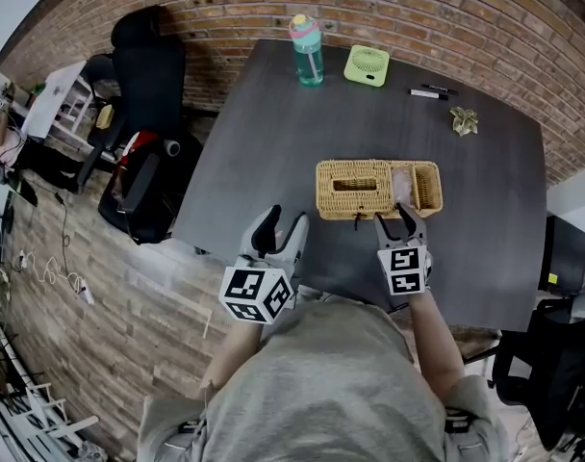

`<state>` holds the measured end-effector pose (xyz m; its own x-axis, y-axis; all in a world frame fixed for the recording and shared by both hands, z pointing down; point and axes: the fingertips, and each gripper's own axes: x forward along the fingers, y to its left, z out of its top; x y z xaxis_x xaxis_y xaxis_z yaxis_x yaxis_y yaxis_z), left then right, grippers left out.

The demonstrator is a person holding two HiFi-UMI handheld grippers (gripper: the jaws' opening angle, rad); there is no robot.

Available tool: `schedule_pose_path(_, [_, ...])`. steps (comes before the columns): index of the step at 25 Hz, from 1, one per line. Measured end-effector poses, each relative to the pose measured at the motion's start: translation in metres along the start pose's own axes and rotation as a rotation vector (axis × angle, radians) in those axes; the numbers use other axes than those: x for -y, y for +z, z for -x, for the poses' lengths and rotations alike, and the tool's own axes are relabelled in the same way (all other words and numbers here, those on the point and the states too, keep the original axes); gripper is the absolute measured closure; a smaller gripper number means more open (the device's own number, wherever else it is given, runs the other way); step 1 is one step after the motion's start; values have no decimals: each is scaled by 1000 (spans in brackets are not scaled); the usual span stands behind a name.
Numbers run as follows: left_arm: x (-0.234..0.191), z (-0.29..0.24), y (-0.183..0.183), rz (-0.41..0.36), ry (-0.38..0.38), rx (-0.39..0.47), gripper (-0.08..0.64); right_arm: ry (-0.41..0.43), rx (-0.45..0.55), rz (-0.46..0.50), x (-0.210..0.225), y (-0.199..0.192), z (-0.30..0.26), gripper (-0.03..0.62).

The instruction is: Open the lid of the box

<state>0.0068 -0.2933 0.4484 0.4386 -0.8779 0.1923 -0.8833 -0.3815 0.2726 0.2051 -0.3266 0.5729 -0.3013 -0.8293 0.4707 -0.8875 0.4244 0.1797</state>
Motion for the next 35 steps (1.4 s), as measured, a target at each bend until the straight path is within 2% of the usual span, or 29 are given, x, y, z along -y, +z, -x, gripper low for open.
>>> schedule_pose_path(17, [-5,7,-1,21,21,-1,341,39,108,16,18,54,11,383])
schedule_pose_path(26, [-5,6,-3,22,15,-6,341,49,136,60,26,81,8,391])
schedule_pose_path(35, [-17,7,2,13,26,7,341,53,173,58,35,104,-2,410])
